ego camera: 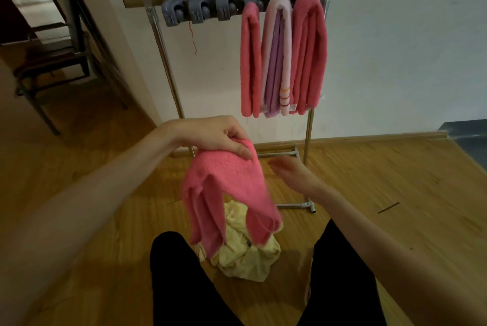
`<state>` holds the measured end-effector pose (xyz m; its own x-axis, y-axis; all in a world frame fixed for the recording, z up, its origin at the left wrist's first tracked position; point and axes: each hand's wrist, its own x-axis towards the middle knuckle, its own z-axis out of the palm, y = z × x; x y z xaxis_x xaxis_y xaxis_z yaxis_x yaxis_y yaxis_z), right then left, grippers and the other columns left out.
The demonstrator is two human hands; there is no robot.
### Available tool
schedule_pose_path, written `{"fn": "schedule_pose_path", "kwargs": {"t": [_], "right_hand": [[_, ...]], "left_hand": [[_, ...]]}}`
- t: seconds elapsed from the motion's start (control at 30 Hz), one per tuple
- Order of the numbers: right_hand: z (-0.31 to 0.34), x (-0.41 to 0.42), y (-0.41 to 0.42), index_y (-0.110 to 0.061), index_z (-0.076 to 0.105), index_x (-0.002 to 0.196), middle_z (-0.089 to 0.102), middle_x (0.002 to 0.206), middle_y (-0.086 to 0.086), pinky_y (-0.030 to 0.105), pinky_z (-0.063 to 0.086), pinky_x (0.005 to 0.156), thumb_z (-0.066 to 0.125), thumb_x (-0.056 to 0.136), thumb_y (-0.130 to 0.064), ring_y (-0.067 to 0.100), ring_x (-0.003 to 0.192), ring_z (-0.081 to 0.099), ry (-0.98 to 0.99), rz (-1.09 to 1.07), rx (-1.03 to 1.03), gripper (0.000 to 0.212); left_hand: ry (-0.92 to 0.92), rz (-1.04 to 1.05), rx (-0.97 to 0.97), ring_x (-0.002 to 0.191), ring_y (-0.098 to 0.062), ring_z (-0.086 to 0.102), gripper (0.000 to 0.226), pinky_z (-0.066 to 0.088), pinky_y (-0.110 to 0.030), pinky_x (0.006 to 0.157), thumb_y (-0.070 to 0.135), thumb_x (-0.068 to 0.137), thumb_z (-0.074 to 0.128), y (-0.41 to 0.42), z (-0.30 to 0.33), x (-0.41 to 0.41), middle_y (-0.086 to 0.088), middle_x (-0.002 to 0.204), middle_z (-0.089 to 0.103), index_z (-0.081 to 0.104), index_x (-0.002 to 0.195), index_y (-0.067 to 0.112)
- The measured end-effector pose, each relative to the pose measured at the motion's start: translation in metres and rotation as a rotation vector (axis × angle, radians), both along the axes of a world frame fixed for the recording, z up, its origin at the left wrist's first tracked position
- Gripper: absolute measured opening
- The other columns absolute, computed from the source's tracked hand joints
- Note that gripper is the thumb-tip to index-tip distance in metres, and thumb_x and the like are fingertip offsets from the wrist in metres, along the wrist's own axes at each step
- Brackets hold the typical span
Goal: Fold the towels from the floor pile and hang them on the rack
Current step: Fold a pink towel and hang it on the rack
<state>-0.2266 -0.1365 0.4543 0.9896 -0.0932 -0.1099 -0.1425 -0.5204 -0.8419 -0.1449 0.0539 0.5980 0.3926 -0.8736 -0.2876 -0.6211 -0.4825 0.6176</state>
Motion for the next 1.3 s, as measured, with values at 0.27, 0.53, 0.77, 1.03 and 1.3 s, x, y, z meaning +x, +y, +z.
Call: {"fn": "schedule_pose_path", "kwargs": {"t": [0.27, 0.53, 0.77, 1.03, 1.3], "right_hand": [[0.048, -0.005, 0.01, 0.005, 0.059, 0.107, 0.062, 0.102, 0.017, 0.034, 0.046, 0.092, 0.054, 0.072, -0.017, 0.026, 0.098, 0.058, -0.062, 0.466, 0.782, 0.041], [0.074, -0.003, -0.014, 0.004, 0.06, 0.095, 0.065, 0.091, 0.012, 0.031, 0.054, 0.074, 0.064, 0.085, -0.012, 0.026, 0.085, 0.064, -0.141, 0.454, 0.492, 0.02], [0.081, -0.003, -0.053, -0.009, 0.057, 0.082, 0.061, 0.077, 0.001, 0.021, 0.047, 0.062, 0.061, 0.081, -0.012, 0.013, 0.07, 0.059, -0.16, 0.259, 0.595, 0.005], [0.086, 0.006, -0.076, -0.017, 0.054, 0.093, 0.057, 0.089, -0.004, 0.019, 0.045, 0.074, 0.057, 0.086, 0.009, 0.005, 0.084, 0.055, -0.387, 0.168, 0.284, 0.027], [0.153, 0.039, -0.073, -0.019, 0.074, 0.097, 0.062, 0.1, -0.005, 0.003, 0.039, 0.082, 0.047, 0.079, 0.018, 0.008, 0.093, 0.057, -0.384, 0.475, -0.48, 0.049]], "left_hand": [[-0.008, -0.065, 0.031, 0.074, 0.007, 0.061, 0.008, 0.043, -0.011, 0.069, 0.03, 0.087, 0.065, -0.008, 0.004, 0.001, 0.023, 0.076, 0.069, 0.072, 0.088, 0.032], [-0.037, 0.047, -0.066, 0.065, -0.018, 0.057, 0.053, 0.045, -0.025, 0.058, 0.051, 0.073, 0.066, -0.01, 0.002, 0.006, -0.021, 0.078, 0.064, 0.071, 0.087, 0.0], [0.01, 0.202, -0.122, 0.051, -0.009, 0.048, 0.039, 0.036, -0.021, 0.051, 0.051, 0.073, 0.068, 0.01, -0.012, 0.02, 0.0, 0.056, 0.055, 0.071, 0.065, 0.013], [0.127, 0.172, -0.233, 0.087, -0.01, 0.068, 0.031, 0.053, -0.02, 0.066, 0.011, 0.094, 0.053, 0.016, 0.019, 0.026, 0.008, 0.11, 0.061, 0.051, 0.122, 0.025], [-0.415, 0.053, 0.058, 0.092, 0.009, 0.054, 0.025, 0.04, -0.007, 0.074, 0.015, 0.092, 0.056, 0.0, 0.057, 0.053, 0.024, 0.105, 0.058, 0.068, 0.106, 0.033]]}}
